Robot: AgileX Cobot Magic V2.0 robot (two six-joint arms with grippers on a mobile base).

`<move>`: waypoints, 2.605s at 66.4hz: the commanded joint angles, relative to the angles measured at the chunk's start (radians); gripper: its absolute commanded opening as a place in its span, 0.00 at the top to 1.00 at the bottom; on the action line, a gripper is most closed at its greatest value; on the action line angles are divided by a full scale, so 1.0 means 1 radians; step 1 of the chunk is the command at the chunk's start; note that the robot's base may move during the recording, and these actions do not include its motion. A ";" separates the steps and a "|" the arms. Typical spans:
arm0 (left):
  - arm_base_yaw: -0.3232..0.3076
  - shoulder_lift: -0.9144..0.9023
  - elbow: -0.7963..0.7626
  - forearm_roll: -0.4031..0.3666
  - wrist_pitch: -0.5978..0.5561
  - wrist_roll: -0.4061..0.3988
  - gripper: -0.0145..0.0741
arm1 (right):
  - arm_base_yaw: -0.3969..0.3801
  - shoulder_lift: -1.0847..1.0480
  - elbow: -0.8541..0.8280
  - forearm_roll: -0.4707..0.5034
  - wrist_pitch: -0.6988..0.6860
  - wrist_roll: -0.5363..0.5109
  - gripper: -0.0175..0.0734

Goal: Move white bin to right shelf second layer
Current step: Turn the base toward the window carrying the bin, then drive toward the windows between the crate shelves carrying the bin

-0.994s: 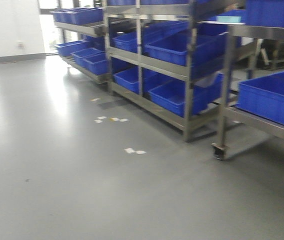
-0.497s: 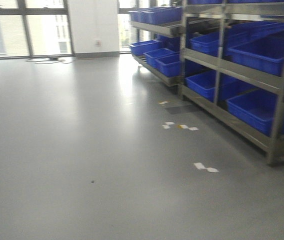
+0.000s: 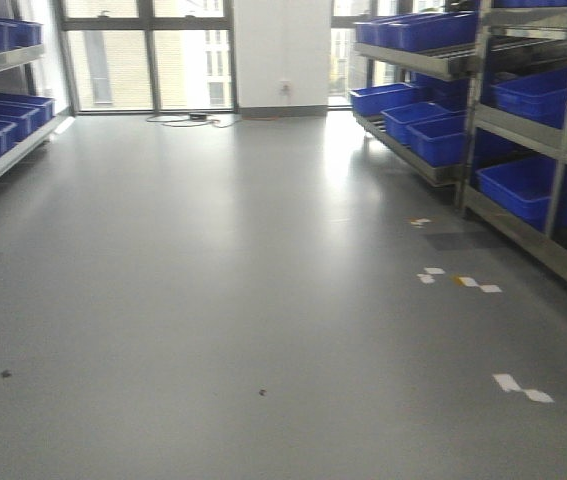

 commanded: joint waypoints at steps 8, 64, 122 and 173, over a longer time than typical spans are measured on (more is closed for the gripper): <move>-0.004 -0.016 0.037 -0.006 -0.079 -0.003 0.74 | -0.004 0.001 -0.032 -0.007 -0.095 0.002 0.69; -0.004 -0.016 0.037 -0.006 -0.079 -0.003 0.74 | -0.004 0.001 -0.032 -0.007 -0.095 0.002 0.69; -0.004 -0.016 0.037 -0.006 -0.079 -0.003 0.74 | -0.004 0.001 -0.032 -0.007 -0.095 0.002 0.69; -0.004 -0.016 0.037 -0.006 -0.079 -0.003 0.74 | -0.004 0.001 -0.032 -0.007 -0.095 0.002 0.69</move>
